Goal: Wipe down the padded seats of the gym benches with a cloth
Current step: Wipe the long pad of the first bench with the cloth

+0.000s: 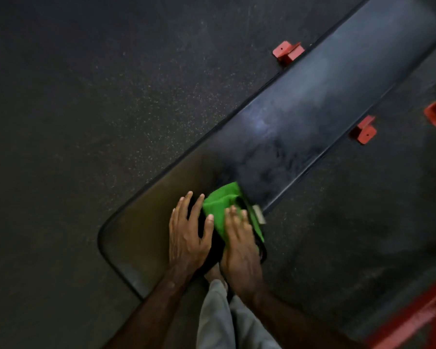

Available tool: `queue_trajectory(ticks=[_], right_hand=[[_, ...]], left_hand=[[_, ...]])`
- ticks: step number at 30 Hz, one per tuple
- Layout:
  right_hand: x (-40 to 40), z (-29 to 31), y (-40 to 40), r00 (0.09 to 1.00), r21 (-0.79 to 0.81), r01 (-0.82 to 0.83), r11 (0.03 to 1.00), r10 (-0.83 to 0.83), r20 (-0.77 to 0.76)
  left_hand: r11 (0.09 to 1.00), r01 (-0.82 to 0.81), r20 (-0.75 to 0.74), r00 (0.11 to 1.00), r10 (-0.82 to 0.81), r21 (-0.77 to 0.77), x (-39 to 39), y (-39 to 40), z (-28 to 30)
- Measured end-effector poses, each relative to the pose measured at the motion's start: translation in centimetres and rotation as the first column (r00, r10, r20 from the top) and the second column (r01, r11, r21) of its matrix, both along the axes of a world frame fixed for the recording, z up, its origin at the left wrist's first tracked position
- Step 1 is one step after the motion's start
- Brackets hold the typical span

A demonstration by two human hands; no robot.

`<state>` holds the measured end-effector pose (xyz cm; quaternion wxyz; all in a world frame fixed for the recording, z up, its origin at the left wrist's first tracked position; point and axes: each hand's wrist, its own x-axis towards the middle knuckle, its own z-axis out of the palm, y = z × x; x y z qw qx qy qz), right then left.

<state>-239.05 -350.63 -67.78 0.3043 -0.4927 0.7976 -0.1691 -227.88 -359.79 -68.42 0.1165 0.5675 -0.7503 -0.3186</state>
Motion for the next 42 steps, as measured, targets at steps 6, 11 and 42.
queue_trajectory(ticks=[6,11,42], right_hand=[[-2.9,0.6,-1.5,0.950,-0.006,-0.281,0.960,0.277,-0.147],[-0.9,-0.8,-2.1,0.810,-0.055,-0.549,0.834,0.514,-0.283],[12.2,-1.4,-7.3,0.908,-0.054,-0.393,0.918,0.378,-0.179]], left_hand=[[0.987,-0.161,0.016,0.987,0.161,-0.005,0.9,0.7,1.3],[0.980,-0.199,0.044,0.979,0.199,-0.012,3.6,0.8,0.5],[0.725,-0.654,-0.243,0.683,0.689,0.216,16.7,1.8,-1.6]])
